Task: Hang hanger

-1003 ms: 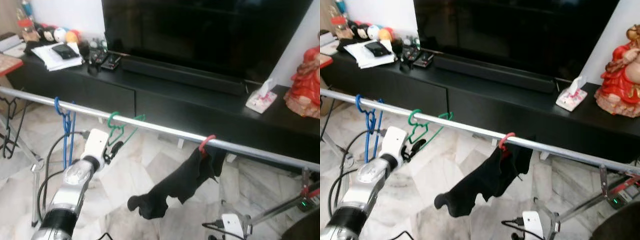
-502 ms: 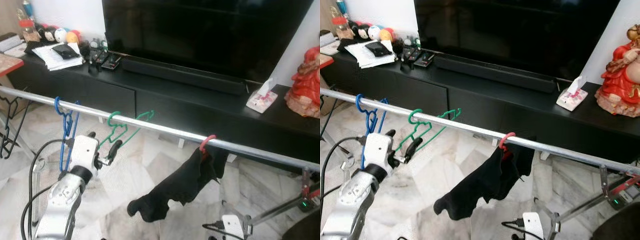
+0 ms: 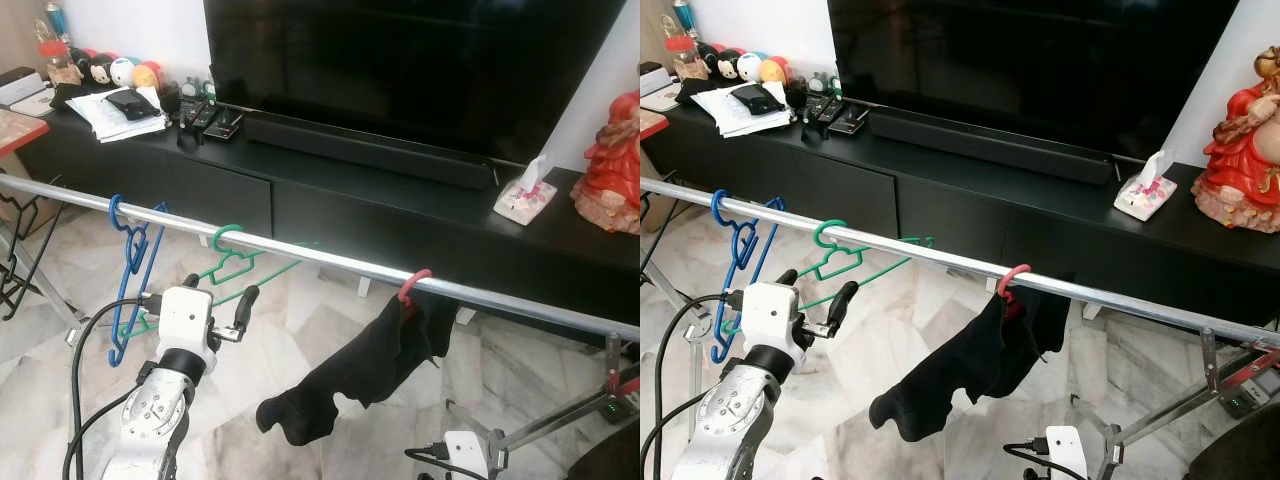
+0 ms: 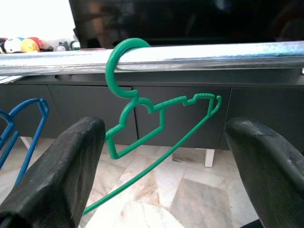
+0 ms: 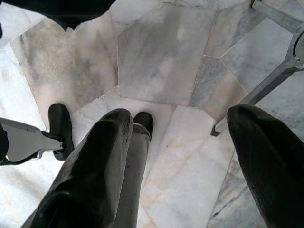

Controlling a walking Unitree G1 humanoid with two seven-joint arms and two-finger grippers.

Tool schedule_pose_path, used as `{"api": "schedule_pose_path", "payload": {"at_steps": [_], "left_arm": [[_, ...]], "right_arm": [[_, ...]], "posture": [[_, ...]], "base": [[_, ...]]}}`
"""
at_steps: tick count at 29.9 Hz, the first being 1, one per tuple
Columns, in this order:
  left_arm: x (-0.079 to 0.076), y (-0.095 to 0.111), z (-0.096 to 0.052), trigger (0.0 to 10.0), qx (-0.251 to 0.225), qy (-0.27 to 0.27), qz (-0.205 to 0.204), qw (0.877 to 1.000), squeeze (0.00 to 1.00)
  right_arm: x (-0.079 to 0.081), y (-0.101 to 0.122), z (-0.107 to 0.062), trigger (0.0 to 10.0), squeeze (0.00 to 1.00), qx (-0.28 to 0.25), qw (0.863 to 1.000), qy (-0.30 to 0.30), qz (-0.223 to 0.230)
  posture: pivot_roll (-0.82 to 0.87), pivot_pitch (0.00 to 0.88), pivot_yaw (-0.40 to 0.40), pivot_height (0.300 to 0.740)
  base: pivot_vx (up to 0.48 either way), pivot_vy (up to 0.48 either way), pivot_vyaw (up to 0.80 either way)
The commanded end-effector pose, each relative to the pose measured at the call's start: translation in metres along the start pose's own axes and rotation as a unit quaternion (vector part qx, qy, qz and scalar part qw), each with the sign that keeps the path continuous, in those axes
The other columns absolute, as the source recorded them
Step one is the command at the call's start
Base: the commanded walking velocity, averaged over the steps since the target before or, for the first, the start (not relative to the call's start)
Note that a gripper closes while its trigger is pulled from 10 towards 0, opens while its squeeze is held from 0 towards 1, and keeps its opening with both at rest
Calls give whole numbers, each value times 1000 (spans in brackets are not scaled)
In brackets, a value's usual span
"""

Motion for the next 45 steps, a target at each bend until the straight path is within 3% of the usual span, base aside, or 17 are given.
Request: {"api": "schedule_pose_path", "payload": {"at_steps": [1,5,8,45], "left_arm": [[-2,9,2,10000,-11,1,11,1000,0],[-3,8,-1,10000,-12,9,27,1000,0],[-5,6,-2,10000,-11,12,16,1000,0],[-19,9,4,10000,-9,-13,14,1000,0]], "right_arm": [[-2,-3,-1,10000,0,2,1000,-4,2],[-1,-4,-1,10000,0,2,1000,-4,2],[-1,-4,-1,10000,0,2,1000,-5,3],[1,-6,0,10000,0,2,1000,-9,9]], "posture": [[37,0,-52,716],[40,0,-49,716],[45,0,-50,716],[50,0,-38,716]], "base": [[0,0,0],[0,0,0],[0,0,0],[0,283,0]]}}
Point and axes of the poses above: a point about 5 cm out from each wrist's last joint towards the gripper, its own z axis pointing out of the wrist towards the gripper, its own y axis along the axis of the wrist's last joint, x = y × z, the point moved 4 cm from there along z, pointing out of the wrist towards the gripper, and after that the axes turned 7 degrees about -z, right-handed, at the moved point
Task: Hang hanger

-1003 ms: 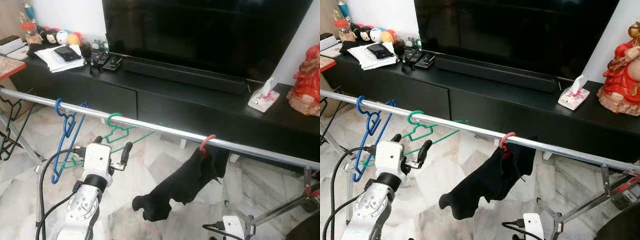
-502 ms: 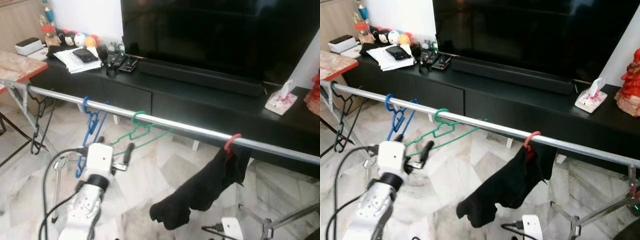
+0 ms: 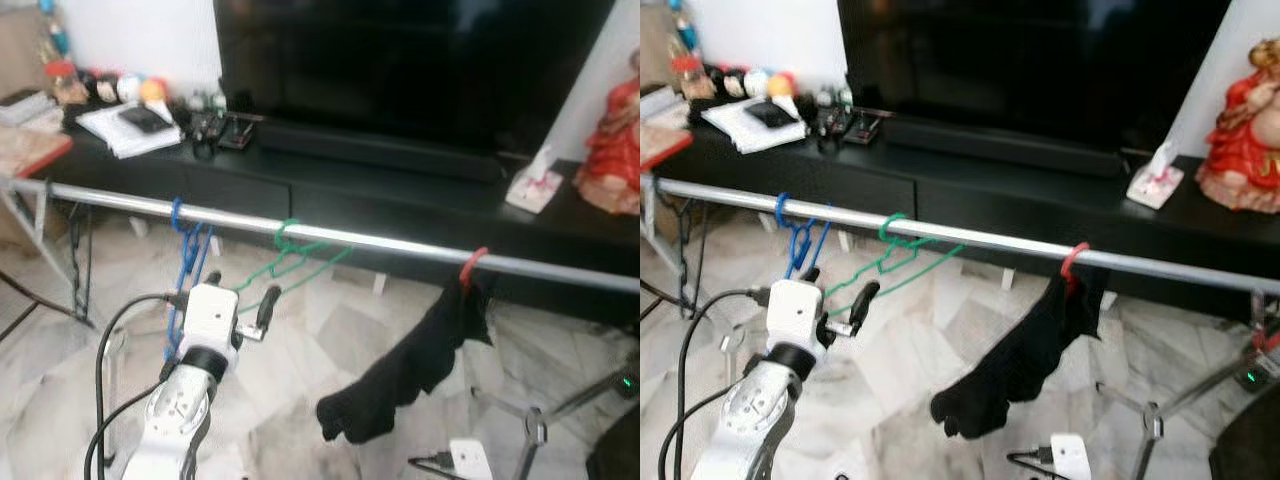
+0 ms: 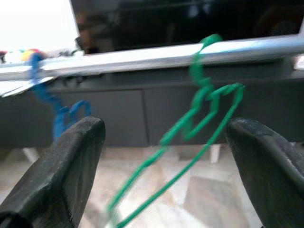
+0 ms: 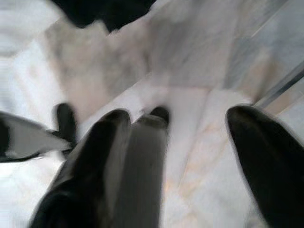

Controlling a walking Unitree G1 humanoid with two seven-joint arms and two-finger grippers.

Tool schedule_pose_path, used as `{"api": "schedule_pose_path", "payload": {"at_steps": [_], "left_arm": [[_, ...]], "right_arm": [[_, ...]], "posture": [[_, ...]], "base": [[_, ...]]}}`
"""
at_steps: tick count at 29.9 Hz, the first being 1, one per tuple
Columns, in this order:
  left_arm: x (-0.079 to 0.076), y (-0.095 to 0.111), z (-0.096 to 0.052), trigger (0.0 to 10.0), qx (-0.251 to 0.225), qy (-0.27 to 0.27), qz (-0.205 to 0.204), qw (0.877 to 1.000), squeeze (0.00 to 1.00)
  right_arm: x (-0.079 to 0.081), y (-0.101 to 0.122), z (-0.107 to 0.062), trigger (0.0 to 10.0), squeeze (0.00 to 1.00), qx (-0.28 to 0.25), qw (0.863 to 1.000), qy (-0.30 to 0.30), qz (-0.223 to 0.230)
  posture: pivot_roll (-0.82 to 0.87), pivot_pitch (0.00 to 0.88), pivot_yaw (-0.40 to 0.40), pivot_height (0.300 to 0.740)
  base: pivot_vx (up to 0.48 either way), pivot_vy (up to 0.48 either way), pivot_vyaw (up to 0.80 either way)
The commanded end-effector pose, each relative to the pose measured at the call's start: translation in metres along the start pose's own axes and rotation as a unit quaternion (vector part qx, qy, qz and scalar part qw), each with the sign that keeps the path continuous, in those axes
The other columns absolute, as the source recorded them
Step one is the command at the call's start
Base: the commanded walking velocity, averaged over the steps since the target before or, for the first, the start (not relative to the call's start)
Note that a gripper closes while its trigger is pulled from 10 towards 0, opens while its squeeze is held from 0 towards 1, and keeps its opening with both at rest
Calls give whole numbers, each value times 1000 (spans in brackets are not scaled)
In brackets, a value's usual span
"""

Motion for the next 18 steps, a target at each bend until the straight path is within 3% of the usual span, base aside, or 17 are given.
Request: {"api": "schedule_pose_path", "payload": {"at_steps": [1,18], "left_arm": [[-2,4,0,10000,-4,-3,4,1000,0],[1,5,-1,10000,0,-2,5,1000,0]], "right_arm": [[-5,2,0,10000,0,-2,1000,-7,3],[-4,4,0,10000,0,-6,1000,-7,5]], "posture": [[50,0,-38,716],[51,0,-34,716]], "base": [[0,274,0],[0,278,0]]}}
Point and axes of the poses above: a point about 5 cm out from each wrist's last joint towards the gripper, its own z axis pointing out of the wrist towards the gripper, its own y axis along the axis of the wrist's last joint, x = y × z, the point moved 4 cm from there along z, pointing out of the wrist towards the gripper, and after that the axes turned 7 degrees about -z, right-handed, at the moved point
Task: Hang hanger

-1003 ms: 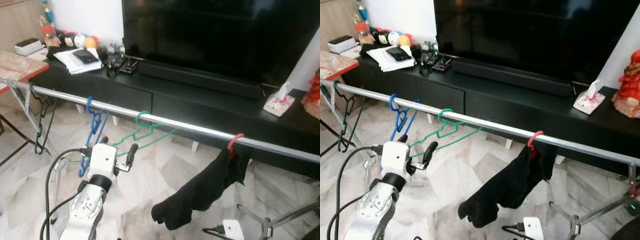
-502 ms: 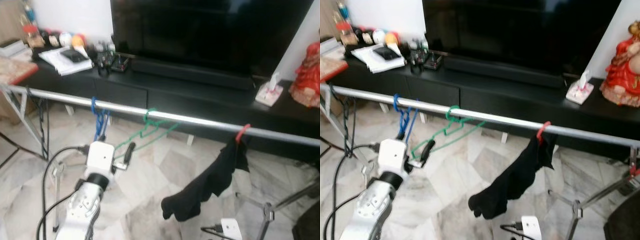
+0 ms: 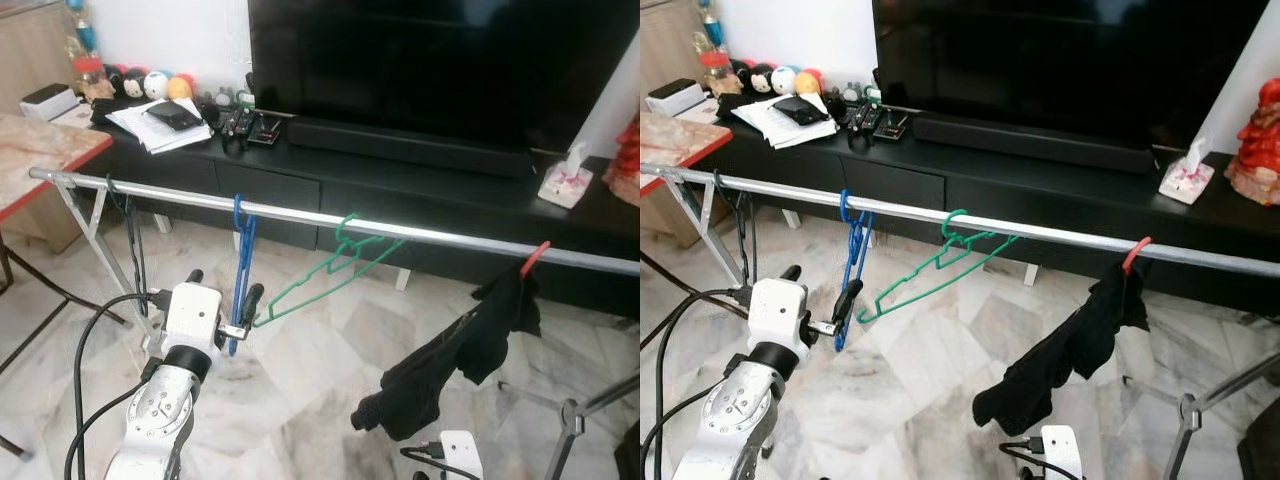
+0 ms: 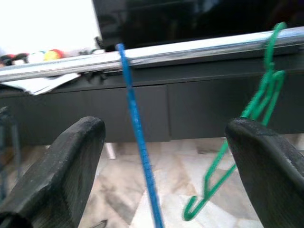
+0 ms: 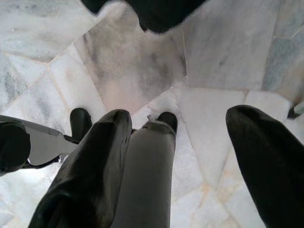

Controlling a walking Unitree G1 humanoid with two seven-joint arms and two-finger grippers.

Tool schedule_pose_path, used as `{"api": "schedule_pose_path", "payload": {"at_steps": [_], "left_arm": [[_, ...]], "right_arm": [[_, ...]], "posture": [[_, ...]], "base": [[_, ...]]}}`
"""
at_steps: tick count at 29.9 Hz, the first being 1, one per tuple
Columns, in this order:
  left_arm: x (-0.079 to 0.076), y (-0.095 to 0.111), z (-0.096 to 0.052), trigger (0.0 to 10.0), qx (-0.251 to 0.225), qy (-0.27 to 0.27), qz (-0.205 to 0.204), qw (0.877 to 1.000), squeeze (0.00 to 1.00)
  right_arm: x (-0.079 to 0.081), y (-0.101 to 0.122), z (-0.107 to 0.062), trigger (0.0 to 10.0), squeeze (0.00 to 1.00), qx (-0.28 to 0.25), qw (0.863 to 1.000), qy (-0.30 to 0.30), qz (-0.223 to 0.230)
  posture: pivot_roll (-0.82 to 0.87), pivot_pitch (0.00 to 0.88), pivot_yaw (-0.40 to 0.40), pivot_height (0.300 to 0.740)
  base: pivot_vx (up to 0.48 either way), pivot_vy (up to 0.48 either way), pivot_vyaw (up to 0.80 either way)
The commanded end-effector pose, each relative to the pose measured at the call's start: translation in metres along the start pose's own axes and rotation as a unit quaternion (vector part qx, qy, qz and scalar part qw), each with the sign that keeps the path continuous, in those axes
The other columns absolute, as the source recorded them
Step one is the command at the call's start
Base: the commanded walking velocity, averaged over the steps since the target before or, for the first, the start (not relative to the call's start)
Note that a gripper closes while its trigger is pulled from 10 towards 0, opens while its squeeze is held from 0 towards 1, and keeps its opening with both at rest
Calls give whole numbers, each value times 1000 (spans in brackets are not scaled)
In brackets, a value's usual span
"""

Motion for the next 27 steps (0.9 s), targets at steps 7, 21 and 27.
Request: {"api": "schedule_pose_path", "payload": {"at_steps": [7,21,27], "left_arm": [[-1,3,0,10000,1,-5,0,1000,0],[-3,3,0,10000,4,-7,-4,1000,0],[-4,2,0,10000,5,-14,4,1000,0]], "right_arm": [[-4,-2,-1,10000,0,1,1000,-7,5],[-4,-1,-1,10000,0,-4,1000,-7,12],[-5,-1,-1,10000,0,-5,1000,-8,13]], "posture": [[50,0,-34,716],[37,0,-30,716],[37,0,-27,716]], "base": [[0,277,0],[0,277,0],[0,134,0]]}}
Point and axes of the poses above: a point about 5 cm out from each wrist's last joint towards the gripper, its own z axis pointing out of the wrist towards the gripper, its own y axis along the axis of the wrist's last joint, x = y × z, the point moved 4 cm from there along z, pointing out of the wrist towards the gripper, and after that the axes turned 7 degrees about -z, right-handed, at the moved point
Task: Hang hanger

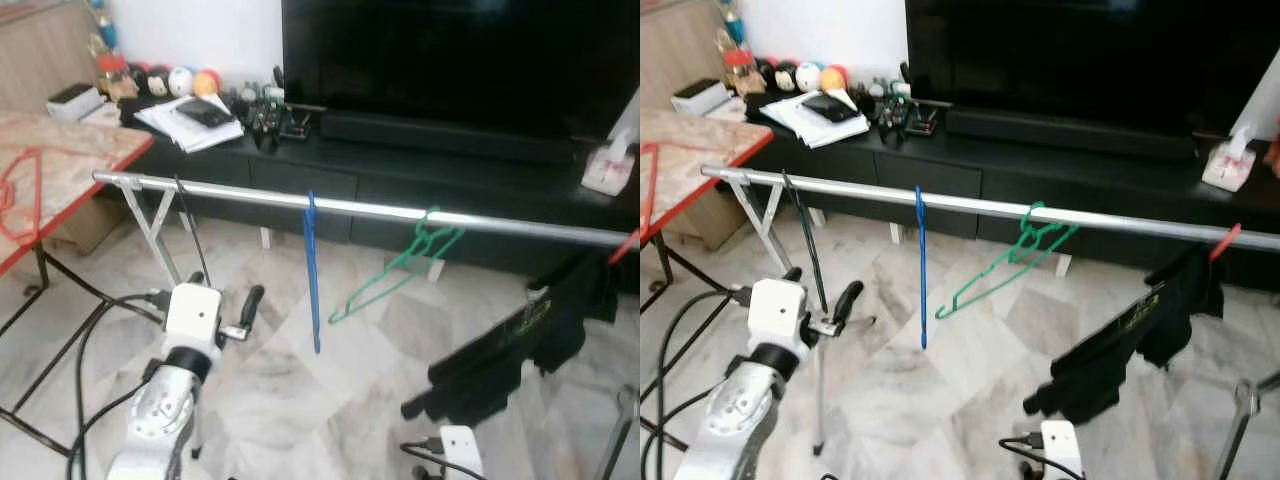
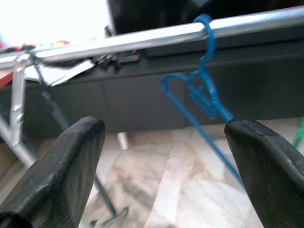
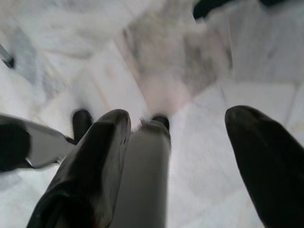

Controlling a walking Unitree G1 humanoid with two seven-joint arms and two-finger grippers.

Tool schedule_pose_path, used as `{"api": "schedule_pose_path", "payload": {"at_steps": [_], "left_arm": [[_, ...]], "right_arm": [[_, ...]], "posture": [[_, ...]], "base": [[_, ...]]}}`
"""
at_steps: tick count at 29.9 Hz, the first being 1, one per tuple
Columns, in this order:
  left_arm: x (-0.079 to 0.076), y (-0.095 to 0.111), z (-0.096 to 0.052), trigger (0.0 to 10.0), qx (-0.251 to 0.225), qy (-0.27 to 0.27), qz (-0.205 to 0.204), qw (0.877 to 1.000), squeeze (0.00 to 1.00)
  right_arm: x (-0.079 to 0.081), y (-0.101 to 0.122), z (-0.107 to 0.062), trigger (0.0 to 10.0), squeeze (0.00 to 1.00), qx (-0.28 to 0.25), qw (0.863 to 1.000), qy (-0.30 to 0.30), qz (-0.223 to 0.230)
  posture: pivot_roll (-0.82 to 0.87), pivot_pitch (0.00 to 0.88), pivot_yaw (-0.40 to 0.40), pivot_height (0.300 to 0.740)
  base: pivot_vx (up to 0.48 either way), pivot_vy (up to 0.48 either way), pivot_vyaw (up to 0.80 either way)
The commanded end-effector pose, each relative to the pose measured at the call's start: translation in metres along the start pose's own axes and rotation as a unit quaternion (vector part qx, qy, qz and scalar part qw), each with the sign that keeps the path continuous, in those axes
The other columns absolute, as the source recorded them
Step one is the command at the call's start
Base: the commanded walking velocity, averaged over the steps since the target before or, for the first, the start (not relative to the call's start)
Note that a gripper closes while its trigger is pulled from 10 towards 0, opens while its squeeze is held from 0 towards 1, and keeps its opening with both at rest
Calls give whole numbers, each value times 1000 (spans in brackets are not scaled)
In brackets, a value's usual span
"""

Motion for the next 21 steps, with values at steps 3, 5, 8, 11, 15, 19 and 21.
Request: {"api": "schedule_pose_path", "payload": {"at_steps": [3,5,8,11,15,19,21], "left_arm": [[4,3,-2,10000,-3,1,10,1000,0],[4,3,-2,10000,-2,0,9,1000,0],[4,3,-2,10000,-1,-1,10,1000,0],[4,3,-2,10000,-2,-1,12,1000,0],[4,4,-1,10000,-4,-3,12,1000,0],[3,5,-1,10000,-8,-3,10,1000,0],[3,5,0,10000,-8,-3,9,1000,0]], "right_arm": [[2,6,1,10000,0,-8,1000,-1,7],[2,6,1,10000,0,-9,1000,-4,10],[1,5,1,10000,0,-7,1000,-8,6],[1,5,1,10000,0,-5,1000,-11,4],[0,5,1,10000,0,-4,1000,-16,3],[0,5,1,10000,0,-3,1000,-15,1],[0,5,1,10000,0,-3,1000,-14,0]], "posture": [[37,0,-27,716],[43,0,-27,716],[47,0,-28,716],[46,0,-27,716],[46,0,-26,716],[45,0,-28,716],[45,0,-28,716]], "base": [[0,0,0],[0,0,0],[0,0,0],[0,0,-669],[0,0,-697],[0,0,-698],[0,0,-700]]}}
Point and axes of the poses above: a point about 5 cm out from each wrist's last joint towards the gripper, its own z axis pointing out of the wrist towards the gripper, its own y axis along the axis of the wrist's last joint, x = y × z, the point moved 4 cm from there along z, pointing out of the wrist towards the gripper, and after that the axes turned 7 degrees about -z, right-handed, at the moved point
